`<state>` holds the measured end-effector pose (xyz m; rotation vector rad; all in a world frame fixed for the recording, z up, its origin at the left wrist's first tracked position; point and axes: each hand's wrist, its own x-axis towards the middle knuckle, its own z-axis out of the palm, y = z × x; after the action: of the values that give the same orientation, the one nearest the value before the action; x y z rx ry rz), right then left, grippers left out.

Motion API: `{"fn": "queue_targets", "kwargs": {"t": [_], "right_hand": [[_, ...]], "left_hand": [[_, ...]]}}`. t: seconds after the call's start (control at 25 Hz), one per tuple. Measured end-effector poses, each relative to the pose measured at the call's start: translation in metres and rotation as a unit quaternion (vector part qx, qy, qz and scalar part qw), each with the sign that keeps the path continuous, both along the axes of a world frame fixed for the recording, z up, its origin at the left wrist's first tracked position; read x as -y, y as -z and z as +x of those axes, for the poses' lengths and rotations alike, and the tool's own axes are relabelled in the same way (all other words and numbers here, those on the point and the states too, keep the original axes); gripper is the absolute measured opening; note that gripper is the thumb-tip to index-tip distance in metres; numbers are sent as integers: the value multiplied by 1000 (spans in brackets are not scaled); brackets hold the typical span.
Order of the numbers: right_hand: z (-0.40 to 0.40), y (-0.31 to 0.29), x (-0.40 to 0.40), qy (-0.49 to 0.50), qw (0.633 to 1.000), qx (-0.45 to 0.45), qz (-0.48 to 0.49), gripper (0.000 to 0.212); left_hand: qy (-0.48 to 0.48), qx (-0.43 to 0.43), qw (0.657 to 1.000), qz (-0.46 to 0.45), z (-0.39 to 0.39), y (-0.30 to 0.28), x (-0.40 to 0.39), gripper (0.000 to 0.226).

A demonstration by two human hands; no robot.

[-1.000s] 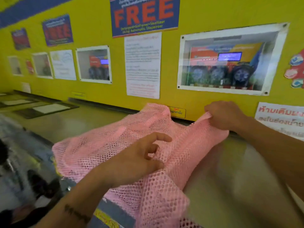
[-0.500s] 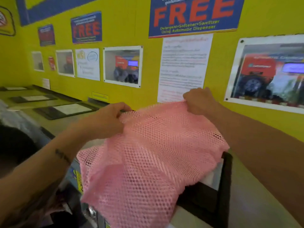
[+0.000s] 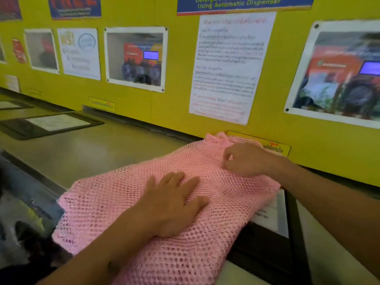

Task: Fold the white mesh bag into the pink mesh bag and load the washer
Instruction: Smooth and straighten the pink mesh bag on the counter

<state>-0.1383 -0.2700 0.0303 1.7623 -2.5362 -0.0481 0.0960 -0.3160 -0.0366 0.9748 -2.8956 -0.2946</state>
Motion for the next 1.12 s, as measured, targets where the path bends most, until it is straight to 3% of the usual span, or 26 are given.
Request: {"fn": "queue_targets", "kwargs": {"t": [0.08,0.12,0.2,0.32,0.36,0.44,0.56,0.68,0.8,0.92,1.0,1.12], "right_hand": [[-20,20,-21,26,996,49,67,70],[-29,29,-30,30,994,79,74,72],[-43,35,-44,36,994,98,35,66],[-39,28,-53,20,996,15,-82,55],[-32,26,-55,4,994,27,-102,55],[-27,29,-63,-16,994,90,-57,57],[-38,40,-79,31,993,94,59,69],[-46,31,-102,76,989,114,62,74],[-46,17,-138,100,984,120,84,72],[-46,5,-174,162,977,92,105,67],[-47,7,-186,215,974,32,60,59],[-49,23,-195,267,963,-20,-15,72]], "left_hand": [[10,-2,1000,-12,0,0,1,71],[15,1,1000,-16,-2,-1,1,71],[20,3,1000,-18,-6,-1,-2,68],[20,6,999,-28,-12,-1,-9,64],[22,9,999,-25,-13,-2,-9,64],[31,16,999,-5,-14,-9,-3,65],[64,0,996,69,-21,-24,6,68],[108,-18,987,116,-33,-28,-5,75],[149,3,983,109,-46,-28,-26,84],[180,26,979,88,-60,-31,-43,77],[192,33,977,87,-69,-34,-49,77],[187,32,979,74,-82,-39,-56,80]]}}
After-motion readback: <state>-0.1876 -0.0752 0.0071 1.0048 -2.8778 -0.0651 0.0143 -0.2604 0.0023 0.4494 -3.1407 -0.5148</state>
